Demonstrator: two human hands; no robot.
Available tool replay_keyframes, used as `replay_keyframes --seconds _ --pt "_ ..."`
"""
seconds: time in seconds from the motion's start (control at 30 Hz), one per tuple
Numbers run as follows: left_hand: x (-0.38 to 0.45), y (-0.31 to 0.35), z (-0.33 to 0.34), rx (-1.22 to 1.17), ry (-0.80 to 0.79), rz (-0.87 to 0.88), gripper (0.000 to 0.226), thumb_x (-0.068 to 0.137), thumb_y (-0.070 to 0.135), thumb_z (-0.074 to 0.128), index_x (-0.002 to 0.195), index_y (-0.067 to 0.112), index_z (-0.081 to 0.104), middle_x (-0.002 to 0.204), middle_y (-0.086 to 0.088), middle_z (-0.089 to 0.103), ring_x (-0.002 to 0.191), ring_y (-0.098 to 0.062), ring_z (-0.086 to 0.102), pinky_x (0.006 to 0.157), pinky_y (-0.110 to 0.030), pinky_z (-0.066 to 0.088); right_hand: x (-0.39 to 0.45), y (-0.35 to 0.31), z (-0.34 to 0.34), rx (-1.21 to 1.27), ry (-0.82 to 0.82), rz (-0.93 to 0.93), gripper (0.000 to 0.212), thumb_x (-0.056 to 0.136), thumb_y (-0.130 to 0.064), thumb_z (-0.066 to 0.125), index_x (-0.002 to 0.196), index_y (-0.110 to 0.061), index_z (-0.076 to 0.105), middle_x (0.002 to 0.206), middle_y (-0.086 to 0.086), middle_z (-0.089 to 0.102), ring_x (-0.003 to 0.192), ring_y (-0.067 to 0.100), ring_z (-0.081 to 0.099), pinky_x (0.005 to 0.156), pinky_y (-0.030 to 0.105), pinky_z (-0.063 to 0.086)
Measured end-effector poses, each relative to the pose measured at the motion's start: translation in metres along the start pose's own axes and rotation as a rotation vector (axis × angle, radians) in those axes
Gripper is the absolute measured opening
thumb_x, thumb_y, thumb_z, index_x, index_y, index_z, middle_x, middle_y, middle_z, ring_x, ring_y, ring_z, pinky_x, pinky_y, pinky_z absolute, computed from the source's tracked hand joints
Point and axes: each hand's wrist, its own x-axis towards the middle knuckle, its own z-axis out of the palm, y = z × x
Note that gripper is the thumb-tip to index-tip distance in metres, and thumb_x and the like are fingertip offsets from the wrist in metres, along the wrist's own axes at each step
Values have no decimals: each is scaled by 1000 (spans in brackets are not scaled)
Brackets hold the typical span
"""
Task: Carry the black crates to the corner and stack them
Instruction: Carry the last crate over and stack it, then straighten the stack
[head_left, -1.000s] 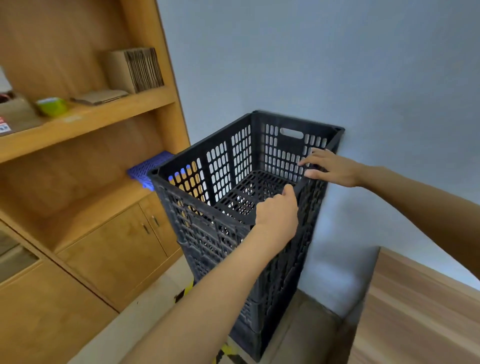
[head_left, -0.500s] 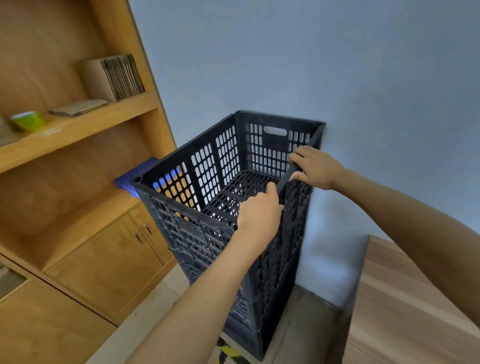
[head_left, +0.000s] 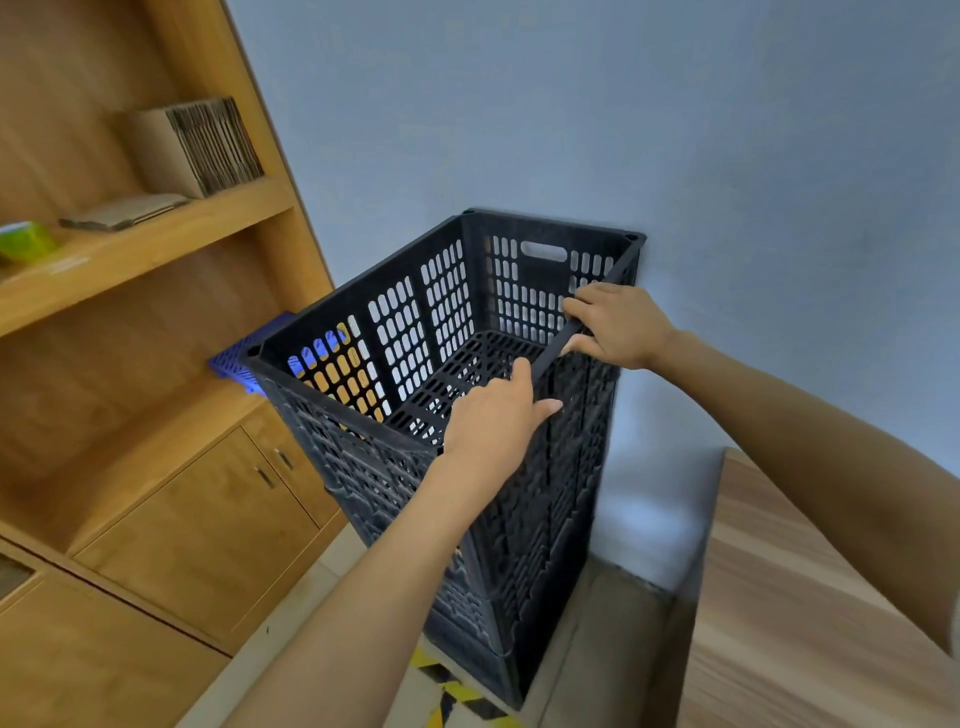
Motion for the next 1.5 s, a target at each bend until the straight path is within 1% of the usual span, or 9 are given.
replay_keyframes --seconds 0.1,0.23,0.4,0.5,0.7,0.93,1.13,1.33,1.5 --pt "-4 -4 -2 26 0 15 57 97 59 31 126 10 38 87 -8 65 63 -27 51 43 -30 29 -5 -6 -4 -2 29 29 99 77 -79 -10 102 -13 59 91 3 62 85 25 60 62 32 44" --pt "-11 -10 -3 38 21 44 56 98 60 27 122 11 39 79 -5 60 67 -29 59 49 -33 35 -11 -16 -6 2 32 66 99 78 -78 -8 106 -11 60 93 6 62 88 27 60 68 36 49" --pt "-20 -17 -4 4 44 68 54 99 58 22 121 12 40 72 -3 55 55 -25 46 43 -32 32 -18 -24 -10 -33 48 74 78 85 -72 17 105 -11 61 90 6 63 84 26 61 67 33 47" --pt "-31 -27 -6 -44 28 85 51 101 55 20 120 13 40 64 2 46 50 -21 40 44 -33 27 -24 -38 -16 -53 71 79 69 86 -69 23 93 -12 61 82 4 62 76 25 61 63 30 42" --pt "-52 -42 -11 -96 11 125 46 102 51 20 116 13 41 58 6 39 45 -15 34 43 -32 22 -35 -63 -31 -68 -17 169 97 79 -79 -7 100 -12 60 88 5 63 82 25 61 68 35 49" --pt "-63 -52 -10 -129 36 172 48 102 52 19 116 12 40 72 -8 61 59 -35 57 48 -35 33 -35 -74 -41 -92 -29 155 71 84 -65 13 102 -12 58 94 5 62 87 24 58 80 39 51" --pt "-69 -58 -9 -184 15 181 57 100 58 17 122 12 42 86 -12 67 73 -37 63 54 -38 38 -35 -84 -44 -97 -47 193 80 83 -67 10 112 -10 59 104 7 63 98 26 60 87 42 50" --pt "-70 -60 -5 -207 44 213 54 101 55 14 120 12 42 84 -11 67 72 -37 62 53 -38 38 -36 -83 -42 -108 -82 205 91 84 -74 1 115 -10 58 109 8 63 103 27 59 91 41 49" --pt "-64 -55 -6 -220 54 199 48 102 51 14 110 14 43 73 -5 59 60 -32 54 50 -37 37 -36 -78 -40 -76 -32 170 64 86 -60 18 101 -12 57 95 5 61 89 25 58 84 39 49"
